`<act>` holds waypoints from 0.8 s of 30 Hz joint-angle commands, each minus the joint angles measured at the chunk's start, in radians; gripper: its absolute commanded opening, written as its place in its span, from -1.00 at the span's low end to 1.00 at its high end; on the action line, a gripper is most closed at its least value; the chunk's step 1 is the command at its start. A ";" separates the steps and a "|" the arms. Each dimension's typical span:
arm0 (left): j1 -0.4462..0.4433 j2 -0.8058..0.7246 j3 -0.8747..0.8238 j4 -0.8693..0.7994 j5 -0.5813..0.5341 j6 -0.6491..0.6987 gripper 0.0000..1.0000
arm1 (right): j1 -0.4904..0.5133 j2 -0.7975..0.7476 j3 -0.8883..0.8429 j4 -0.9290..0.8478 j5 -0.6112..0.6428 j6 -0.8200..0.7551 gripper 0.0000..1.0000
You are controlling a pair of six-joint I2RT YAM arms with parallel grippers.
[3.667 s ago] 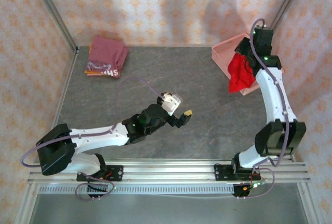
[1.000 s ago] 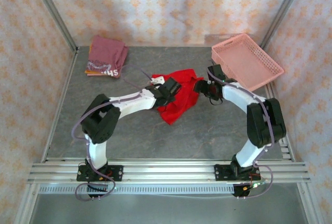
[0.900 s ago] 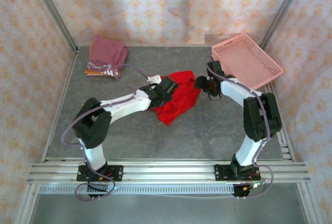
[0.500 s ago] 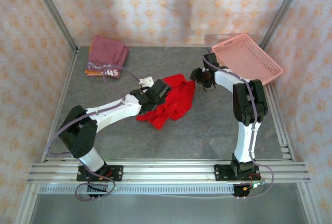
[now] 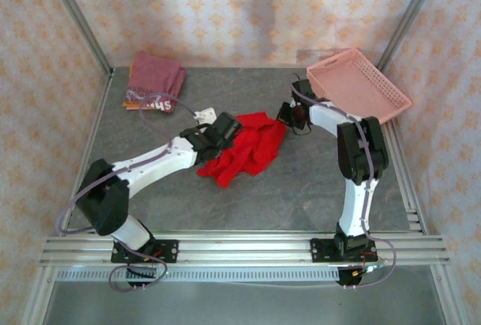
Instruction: Fold and stack the t-shirts
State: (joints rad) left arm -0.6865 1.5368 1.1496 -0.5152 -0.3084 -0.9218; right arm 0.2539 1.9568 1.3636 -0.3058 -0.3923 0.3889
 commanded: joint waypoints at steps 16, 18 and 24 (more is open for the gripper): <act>0.138 -0.618 0.087 -0.357 -0.217 0.171 -1.00 | -0.030 -1.119 -0.323 0.074 0.141 -0.137 -1.00; 0.137 -0.612 0.113 -0.350 -0.186 0.190 -1.00 | -0.028 -1.126 -0.302 0.066 0.109 -0.134 -1.00; 0.146 -0.448 0.179 -0.287 -0.157 0.251 -1.00 | -0.029 -0.975 -0.229 0.076 0.127 -0.162 -1.00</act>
State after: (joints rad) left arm -0.5594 1.0050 1.2949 -0.7902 -0.4419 -0.7242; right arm 0.2325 0.9031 1.0904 -0.2314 -0.3088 0.2562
